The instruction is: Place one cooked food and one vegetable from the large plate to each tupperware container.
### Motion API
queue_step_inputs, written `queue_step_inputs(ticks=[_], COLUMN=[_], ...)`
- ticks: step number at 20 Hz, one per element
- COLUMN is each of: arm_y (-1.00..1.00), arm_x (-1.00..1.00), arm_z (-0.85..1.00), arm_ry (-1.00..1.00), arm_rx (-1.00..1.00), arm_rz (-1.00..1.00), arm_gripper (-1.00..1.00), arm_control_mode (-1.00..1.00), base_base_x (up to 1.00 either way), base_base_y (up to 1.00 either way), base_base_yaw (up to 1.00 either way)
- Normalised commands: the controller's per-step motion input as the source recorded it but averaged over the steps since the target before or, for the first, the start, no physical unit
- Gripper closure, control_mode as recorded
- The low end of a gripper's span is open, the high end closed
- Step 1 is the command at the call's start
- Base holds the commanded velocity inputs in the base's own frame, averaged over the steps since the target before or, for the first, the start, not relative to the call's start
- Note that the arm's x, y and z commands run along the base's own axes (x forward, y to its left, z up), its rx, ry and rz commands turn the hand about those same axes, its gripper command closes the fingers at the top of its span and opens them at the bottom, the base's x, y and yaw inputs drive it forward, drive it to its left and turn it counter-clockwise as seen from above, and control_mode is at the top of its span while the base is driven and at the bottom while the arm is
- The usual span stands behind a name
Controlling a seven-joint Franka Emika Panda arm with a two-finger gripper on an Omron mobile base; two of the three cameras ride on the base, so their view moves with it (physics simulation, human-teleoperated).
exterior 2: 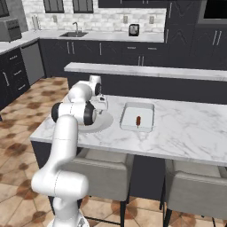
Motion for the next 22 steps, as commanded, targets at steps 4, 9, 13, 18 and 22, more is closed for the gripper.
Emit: queue_step_inputs(ticks=[4,9,13,18,22], arm_y=[0.0,0.0,0.0,-0.12,-0.86], arm_x=[0.0,0.0,-0.02,-0.71,-0.46], arm_z=[-0.01,-0.03,0.01,0.47,0.57], arm_ry=[0.0,0.0,0.0,-0.03,-0.02], arm_rx=[0.0,0.0,0.0,0.0,-0.06], arm_rz=[0.0,0.0,-0.01,-0.03,0.0], arm_gripper=[1.0,1.0,1.0,1.0,1.0], arm_control_mode=[-1.0,-1.0,-1.0,-1.0,-1.0], base_base_x=[0.0,0.0,0.0,0.0,0.0], base_base_y=[0.0,0.0,0.0,0.0,0.0], base_base_yaw=[0.0,0.0,0.0,0.0,0.0])
